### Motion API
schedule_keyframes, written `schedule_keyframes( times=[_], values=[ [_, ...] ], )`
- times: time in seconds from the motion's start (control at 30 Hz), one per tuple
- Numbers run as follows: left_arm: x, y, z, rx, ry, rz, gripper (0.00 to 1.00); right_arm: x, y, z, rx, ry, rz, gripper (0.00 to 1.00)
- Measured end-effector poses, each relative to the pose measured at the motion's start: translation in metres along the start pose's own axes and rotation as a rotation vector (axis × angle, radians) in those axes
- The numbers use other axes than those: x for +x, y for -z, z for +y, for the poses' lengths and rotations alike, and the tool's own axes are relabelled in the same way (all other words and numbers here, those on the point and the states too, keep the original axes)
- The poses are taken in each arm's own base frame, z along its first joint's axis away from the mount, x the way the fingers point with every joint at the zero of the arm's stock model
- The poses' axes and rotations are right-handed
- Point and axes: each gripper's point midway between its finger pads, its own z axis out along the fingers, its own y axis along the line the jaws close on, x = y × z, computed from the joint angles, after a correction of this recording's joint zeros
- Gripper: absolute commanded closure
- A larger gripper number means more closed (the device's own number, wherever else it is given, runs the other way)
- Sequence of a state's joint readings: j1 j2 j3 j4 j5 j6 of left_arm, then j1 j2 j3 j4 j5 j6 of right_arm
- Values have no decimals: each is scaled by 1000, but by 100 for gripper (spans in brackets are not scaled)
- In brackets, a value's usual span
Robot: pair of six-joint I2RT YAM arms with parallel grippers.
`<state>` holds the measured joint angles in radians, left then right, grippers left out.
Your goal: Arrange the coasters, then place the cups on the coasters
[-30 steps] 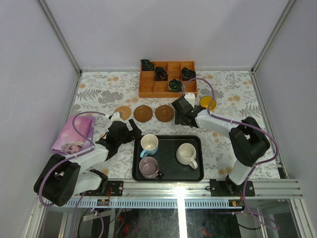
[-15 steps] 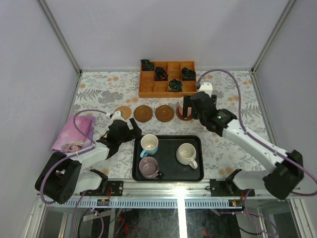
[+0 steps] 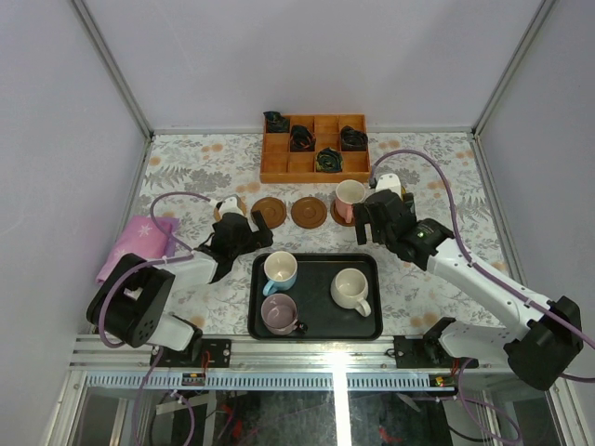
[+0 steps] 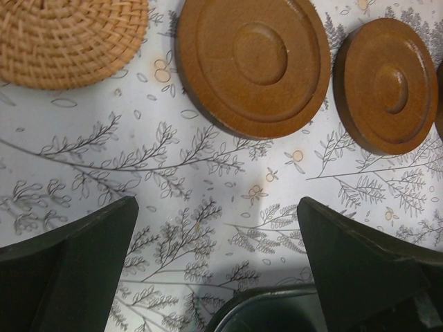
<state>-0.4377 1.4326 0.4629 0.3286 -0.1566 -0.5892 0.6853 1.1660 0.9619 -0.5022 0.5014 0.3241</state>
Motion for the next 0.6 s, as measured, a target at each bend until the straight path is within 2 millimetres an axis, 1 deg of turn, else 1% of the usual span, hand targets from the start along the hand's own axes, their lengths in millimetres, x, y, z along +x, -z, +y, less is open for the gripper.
schedule_keyframes(
  times=[0.07, 0.23, 0.3, 0.4, 0.5, 0.6],
  values=[
    [-1, -2, -3, 11, 0, -3, 0, 9, -1, 6, -39, 13, 31, 7],
    [-1, 0, -4, 21, 1, -5, 0, 34, 3, 23, -157, 27, 97, 8],
    [1, 3, -2, 21, 1, -4, 0, 44, 11, 29, -219, 25, 109, 9],
    [0, 8, -2, 26, 2, -12, 0, 47, 27, 39, -316, 17, 108, 10],
    [-6, 16, -5, 45, 7, -38, 0, 49, 43, 52, -419, 17, 111, 10],
    [-13, 24, -7, 66, 14, -70, 0, 61, 55, 65, -490, 50, 154, 11]
  ],
)
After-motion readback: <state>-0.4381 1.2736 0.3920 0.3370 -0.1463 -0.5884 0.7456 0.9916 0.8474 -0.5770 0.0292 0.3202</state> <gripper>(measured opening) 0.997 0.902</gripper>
